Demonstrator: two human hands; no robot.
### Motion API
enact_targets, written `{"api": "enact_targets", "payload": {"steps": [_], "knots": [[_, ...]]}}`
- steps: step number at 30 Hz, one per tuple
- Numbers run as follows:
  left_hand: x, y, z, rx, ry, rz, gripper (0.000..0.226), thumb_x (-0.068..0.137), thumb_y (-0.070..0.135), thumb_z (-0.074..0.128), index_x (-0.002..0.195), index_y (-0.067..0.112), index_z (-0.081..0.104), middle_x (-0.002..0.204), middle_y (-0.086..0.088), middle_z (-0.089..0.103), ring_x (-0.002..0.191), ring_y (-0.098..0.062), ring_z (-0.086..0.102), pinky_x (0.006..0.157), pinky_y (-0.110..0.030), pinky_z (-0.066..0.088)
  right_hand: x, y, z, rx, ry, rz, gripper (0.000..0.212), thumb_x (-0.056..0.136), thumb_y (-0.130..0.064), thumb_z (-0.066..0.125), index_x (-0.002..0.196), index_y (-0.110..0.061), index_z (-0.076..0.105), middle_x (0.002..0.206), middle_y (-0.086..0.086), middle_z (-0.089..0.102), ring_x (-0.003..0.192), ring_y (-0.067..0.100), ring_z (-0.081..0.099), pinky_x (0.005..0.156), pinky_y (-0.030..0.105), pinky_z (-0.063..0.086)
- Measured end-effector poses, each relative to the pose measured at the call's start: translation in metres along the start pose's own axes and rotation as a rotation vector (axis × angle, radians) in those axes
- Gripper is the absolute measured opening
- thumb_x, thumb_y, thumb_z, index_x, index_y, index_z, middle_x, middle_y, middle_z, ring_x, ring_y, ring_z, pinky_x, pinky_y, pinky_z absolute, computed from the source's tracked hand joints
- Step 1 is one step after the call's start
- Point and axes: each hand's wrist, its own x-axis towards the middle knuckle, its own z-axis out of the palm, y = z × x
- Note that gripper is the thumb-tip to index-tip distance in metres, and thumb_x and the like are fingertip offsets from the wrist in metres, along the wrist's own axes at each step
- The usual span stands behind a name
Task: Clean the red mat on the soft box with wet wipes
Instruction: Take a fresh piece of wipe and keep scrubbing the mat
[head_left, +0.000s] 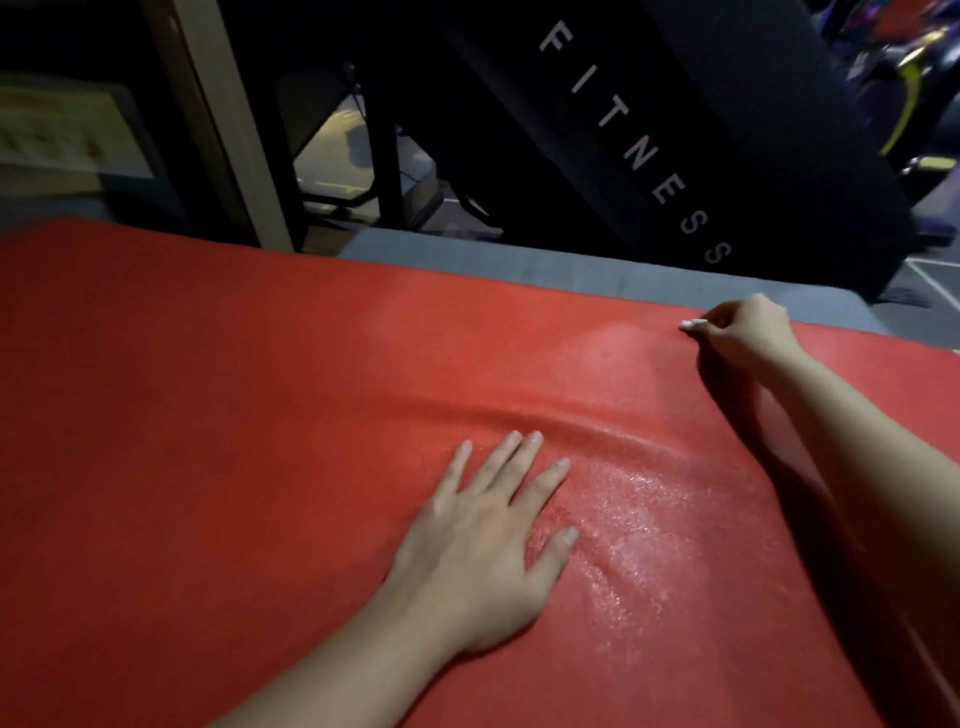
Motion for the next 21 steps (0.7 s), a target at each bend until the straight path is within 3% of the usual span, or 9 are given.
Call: {"api": "enact_targets", "payload": {"steps": [2,6,9,13,17,21], "knots": [[0.000,-0.002,0.002,-0.004,-0.002,-0.006,0.067,0.101,0.065,0.010,0.162,0.039,-0.001,0.169,0.011,-0.016,0.151,-0.002,-0.025,0.126,-0.044,-0.008,0.003,-0.004,-0.002,-0.022,-0.010,-0.018,0.028,0.080,-0.034,0.080,0.090,-0.008,0.076,0.078,0.016,0.072,0.067,0.021,0.062,0.069,0.025,0.041],[0.001,-0.004,0.001,0.003,-0.001,-0.012,0.068,0.099,0.067,0.007,0.161,0.041,0.001,0.170,0.012,-0.014,0.151,-0.001,-0.023,0.126,-0.044,-0.006,0.015,-0.012,0.003,0.044,0.074,-0.004,0.035,0.078,-0.034,0.081,0.099,-0.006,0.076,0.095,0.014,0.074,0.091,0.023,0.067,0.076,0.023,0.041],[0.002,-0.004,0.002,0.015,-0.001,-0.013,0.070,0.096,0.068,0.004,0.161,0.042,0.001,0.170,0.013,-0.012,0.152,-0.001,-0.021,0.127,-0.044,-0.005,0.015,-0.015,0.013,0.126,0.112,0.053,0.034,0.079,-0.033,0.080,0.101,-0.007,0.076,0.098,0.015,0.074,0.098,0.022,0.068,0.082,0.024,0.045],[0.001,-0.003,0.002,0.011,0.000,-0.012,0.069,0.097,0.068,0.005,0.161,0.042,0.001,0.169,0.013,-0.013,0.152,0.000,-0.021,0.127,-0.043,-0.006,0.002,-0.013,0.009,-0.023,0.014,-0.045,0.027,0.084,-0.036,0.076,0.094,-0.012,0.077,0.086,0.015,0.074,0.083,0.027,0.069,0.073,0.027,0.049],[0.001,-0.003,0.004,0.000,0.012,-0.014,0.069,0.098,0.067,0.005,0.162,0.041,0.003,0.170,0.013,-0.012,0.152,0.000,-0.021,0.127,-0.043,-0.005,-0.018,-0.006,-0.015,-0.067,-0.236,-0.153,0.023,0.075,-0.044,0.082,0.077,-0.022,0.077,0.061,-0.001,0.068,0.052,0.008,0.057,0.054,0.022,0.043],[0.001,-0.004,0.003,0.013,0.006,-0.019,0.070,0.095,0.068,0.000,0.161,0.043,-0.001,0.169,0.015,-0.015,0.150,0.001,-0.023,0.127,-0.042,-0.006,-0.015,-0.009,-0.002,-0.063,-0.041,-0.179,0.023,0.078,-0.038,0.081,0.087,-0.017,0.079,0.079,0.006,0.074,0.073,0.018,0.065,0.066,0.025,0.045]]}}
